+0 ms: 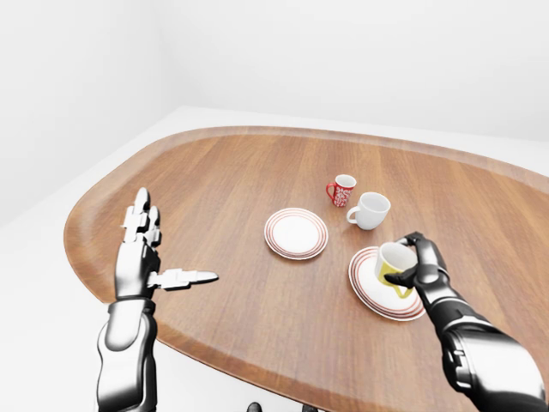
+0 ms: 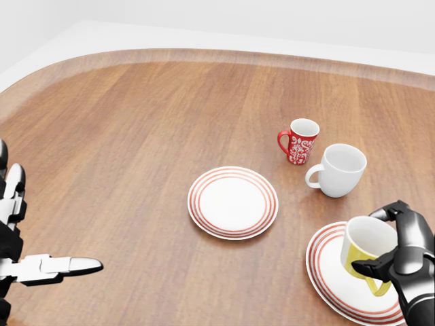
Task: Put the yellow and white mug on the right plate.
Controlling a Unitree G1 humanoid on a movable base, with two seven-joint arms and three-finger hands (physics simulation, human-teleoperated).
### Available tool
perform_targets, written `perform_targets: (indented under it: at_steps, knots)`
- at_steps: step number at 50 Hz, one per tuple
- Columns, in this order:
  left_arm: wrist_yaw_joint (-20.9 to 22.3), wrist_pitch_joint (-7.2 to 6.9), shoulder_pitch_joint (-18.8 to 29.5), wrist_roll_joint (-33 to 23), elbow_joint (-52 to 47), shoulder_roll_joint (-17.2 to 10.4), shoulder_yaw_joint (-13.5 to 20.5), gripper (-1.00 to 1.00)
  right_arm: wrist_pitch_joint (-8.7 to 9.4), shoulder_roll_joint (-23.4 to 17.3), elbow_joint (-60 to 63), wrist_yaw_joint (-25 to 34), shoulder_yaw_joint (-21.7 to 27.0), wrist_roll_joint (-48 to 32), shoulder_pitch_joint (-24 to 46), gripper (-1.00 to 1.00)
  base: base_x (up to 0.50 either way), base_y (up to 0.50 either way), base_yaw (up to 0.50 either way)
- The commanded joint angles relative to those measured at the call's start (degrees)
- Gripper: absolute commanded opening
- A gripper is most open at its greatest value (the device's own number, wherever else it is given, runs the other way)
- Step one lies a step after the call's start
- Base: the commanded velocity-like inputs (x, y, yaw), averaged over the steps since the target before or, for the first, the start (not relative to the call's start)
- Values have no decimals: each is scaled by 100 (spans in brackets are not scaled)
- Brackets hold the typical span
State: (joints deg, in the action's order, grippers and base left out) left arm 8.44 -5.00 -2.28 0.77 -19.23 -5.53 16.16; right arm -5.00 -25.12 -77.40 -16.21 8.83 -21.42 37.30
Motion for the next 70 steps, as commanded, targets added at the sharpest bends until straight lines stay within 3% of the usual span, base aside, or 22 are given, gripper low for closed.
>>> perform_targets:
  at_steps: [1,54,55,56,70]
  knots:
    - [0,0,-1,-9,-10,4,-8,100,0,41,-2,-137,21,-274,-12,-100,0,0,0]
    - [26,0,-26,-15,-51,22,-28,100,0,138,-41,-229,82,-275,-11,-100,0,0,0]
    - [31,0,-32,-15,-60,24,-32,100,0,144,-36,-179,120,-220,-5,-90,0,0,0]
    - [42,0,-39,-15,-68,25,-38,100,0,137,-32,-181,107,-229,4,100,0,0,0]
    - [93,0,-47,-8,-116,27,-33,100,0,142,-36,-180,86,-242,5,100,0,0,0]
